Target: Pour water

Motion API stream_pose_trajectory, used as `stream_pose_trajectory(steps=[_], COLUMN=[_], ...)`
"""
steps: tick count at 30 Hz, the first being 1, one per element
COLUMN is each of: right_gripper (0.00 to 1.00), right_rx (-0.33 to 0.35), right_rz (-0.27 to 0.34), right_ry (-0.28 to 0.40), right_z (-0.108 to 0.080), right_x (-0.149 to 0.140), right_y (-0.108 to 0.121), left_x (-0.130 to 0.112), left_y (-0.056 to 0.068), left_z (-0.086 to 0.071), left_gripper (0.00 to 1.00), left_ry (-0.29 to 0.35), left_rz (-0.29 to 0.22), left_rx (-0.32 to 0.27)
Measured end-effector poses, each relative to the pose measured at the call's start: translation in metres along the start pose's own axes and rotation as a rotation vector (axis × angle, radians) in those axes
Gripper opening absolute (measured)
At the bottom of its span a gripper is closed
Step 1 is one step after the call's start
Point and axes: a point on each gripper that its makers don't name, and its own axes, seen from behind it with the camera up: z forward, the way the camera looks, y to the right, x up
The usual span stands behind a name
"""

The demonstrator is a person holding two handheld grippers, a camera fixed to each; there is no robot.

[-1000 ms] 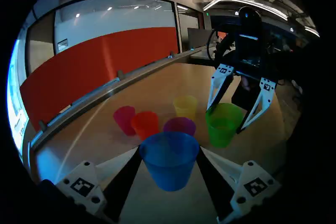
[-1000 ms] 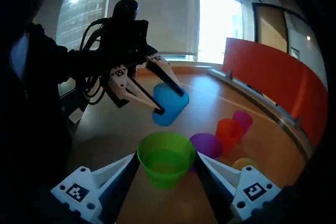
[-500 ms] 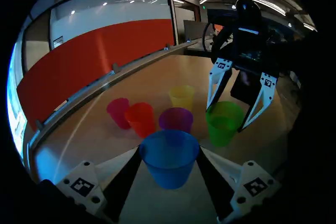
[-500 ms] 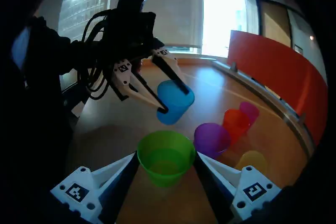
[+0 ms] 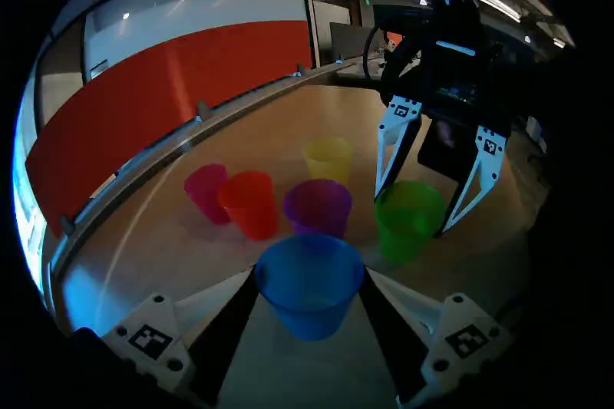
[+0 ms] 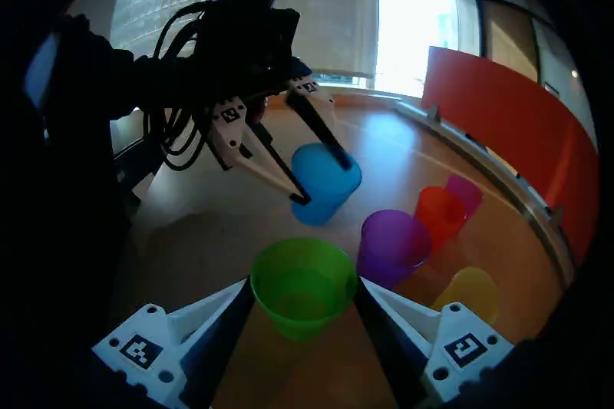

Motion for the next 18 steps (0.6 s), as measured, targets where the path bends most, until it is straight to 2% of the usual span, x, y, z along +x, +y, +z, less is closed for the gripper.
stream_pose_trajectory(steps=[18], right_gripper=[0.92], right_rx=[0.001], right_rz=[-0.011], right_ry=[-0.022], right_z=[0.005], right_x=[-0.008], right_y=[0.002], left_x=[-0.005], left_y=[0.005], left_z=[0.011], left_gripper=[0.88], left_ry=[-0.019], left_rz=[0.021], left_rx=[-0.022])
